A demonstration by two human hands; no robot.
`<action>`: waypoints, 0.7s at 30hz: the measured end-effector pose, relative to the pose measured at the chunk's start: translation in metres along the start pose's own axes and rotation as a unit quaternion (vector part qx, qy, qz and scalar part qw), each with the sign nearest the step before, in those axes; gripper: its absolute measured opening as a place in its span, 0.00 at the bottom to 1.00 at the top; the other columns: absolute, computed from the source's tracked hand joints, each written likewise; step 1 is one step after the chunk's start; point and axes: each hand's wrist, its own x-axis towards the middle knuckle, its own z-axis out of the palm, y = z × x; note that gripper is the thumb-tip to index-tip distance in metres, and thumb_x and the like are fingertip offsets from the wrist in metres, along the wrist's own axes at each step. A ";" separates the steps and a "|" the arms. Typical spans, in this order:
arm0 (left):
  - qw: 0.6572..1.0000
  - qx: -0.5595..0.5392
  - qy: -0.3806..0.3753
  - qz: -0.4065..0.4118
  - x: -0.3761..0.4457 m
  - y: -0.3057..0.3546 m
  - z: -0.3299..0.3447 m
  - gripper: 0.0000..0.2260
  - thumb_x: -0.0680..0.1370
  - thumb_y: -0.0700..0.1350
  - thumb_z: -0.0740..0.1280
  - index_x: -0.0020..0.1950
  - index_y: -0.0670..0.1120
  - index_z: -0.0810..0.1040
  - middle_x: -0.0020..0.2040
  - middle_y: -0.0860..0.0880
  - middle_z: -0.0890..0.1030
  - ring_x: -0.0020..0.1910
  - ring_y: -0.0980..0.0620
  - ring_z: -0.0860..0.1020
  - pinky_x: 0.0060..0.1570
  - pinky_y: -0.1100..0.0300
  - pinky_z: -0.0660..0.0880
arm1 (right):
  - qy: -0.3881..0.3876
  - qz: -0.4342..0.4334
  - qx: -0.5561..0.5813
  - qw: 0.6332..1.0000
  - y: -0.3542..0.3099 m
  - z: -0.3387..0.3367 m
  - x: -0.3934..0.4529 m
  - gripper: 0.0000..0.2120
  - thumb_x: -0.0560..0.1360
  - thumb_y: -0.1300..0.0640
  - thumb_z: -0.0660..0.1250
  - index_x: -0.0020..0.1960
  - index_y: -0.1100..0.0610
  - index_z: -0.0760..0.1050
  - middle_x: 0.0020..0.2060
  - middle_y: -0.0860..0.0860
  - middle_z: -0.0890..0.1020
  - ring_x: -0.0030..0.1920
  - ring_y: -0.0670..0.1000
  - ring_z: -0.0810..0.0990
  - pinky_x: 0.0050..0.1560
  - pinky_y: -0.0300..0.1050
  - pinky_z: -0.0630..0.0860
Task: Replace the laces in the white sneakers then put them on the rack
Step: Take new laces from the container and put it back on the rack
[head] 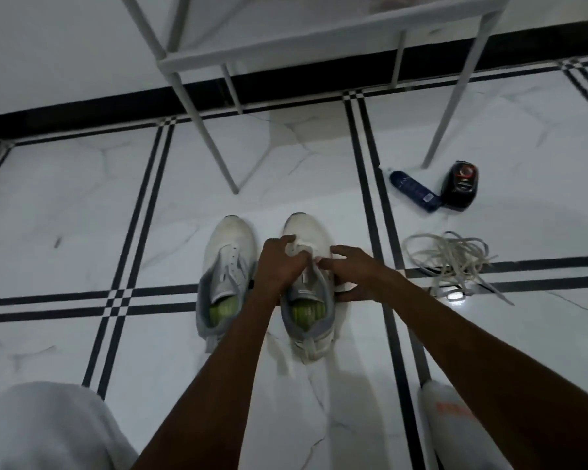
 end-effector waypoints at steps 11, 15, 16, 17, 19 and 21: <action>0.998 0.000 0.057 -0.006 0.011 -0.019 -0.036 0.22 0.81 0.46 0.67 0.75 0.43 0.72 0.73 0.43 0.73 0.73 0.45 0.70 0.71 0.57 0.64 | -0.017 -0.040 -0.007 0.999 -0.026 0.049 0.014 0.36 0.76 0.49 0.73 0.78 0.54 0.61 0.60 0.55 0.78 0.57 0.54 0.80 0.54 0.56 0.82; 0.995 -0.028 0.089 0.021 0.015 0.013 -0.044 0.17 0.80 0.46 0.69 0.68 0.43 0.77 0.67 0.44 0.79 0.66 0.45 0.76 0.67 0.55 0.69 | 0.026 -0.092 -0.020 0.995 -0.046 0.028 -0.001 0.35 0.76 0.47 0.72 0.77 0.56 0.63 0.65 0.57 0.77 0.60 0.55 0.79 0.53 0.50 0.82; 0.994 -0.053 0.091 0.028 0.016 0.024 -0.048 0.16 0.80 0.47 0.69 0.67 0.43 0.78 0.66 0.45 0.80 0.64 0.46 0.77 0.65 0.56 0.71 | 0.036 -0.107 -0.018 0.993 -0.055 0.021 -0.005 0.35 0.75 0.47 0.72 0.76 0.56 0.64 0.64 0.57 0.77 0.60 0.55 0.79 0.53 0.51 0.82; 0.992 -0.079 0.086 0.037 0.016 0.041 -0.052 0.16 0.80 0.49 0.69 0.66 0.44 0.79 0.65 0.46 0.80 0.63 0.47 0.79 0.64 0.57 0.72 | 0.047 -0.125 -0.011 0.991 -0.068 0.011 -0.013 0.34 0.75 0.47 0.72 0.76 0.55 0.65 0.63 0.57 0.78 0.59 0.54 0.79 0.54 0.52 0.82; 0.987 -0.126 0.075 0.063 0.016 0.076 -0.060 0.18 0.79 0.54 0.70 0.65 0.46 0.80 0.63 0.49 0.81 0.60 0.49 0.80 0.64 0.54 0.74 | 0.071 -0.165 0.005 0.984 -0.096 -0.007 -0.029 0.31 0.76 0.47 0.72 0.74 0.55 0.67 0.62 0.56 0.79 0.58 0.53 0.80 0.55 0.52 0.82; 0.978 -0.175 0.058 0.094 0.017 0.113 -0.066 0.21 0.75 0.59 0.68 0.62 0.50 0.80 0.60 0.52 0.82 0.58 0.49 0.81 0.63 0.46 0.77 | 0.104 -0.206 0.017 0.973 -0.128 -0.026 -0.049 0.29 0.76 0.47 0.72 0.73 0.55 0.69 0.61 0.56 0.79 0.57 0.53 0.81 0.54 0.52 0.82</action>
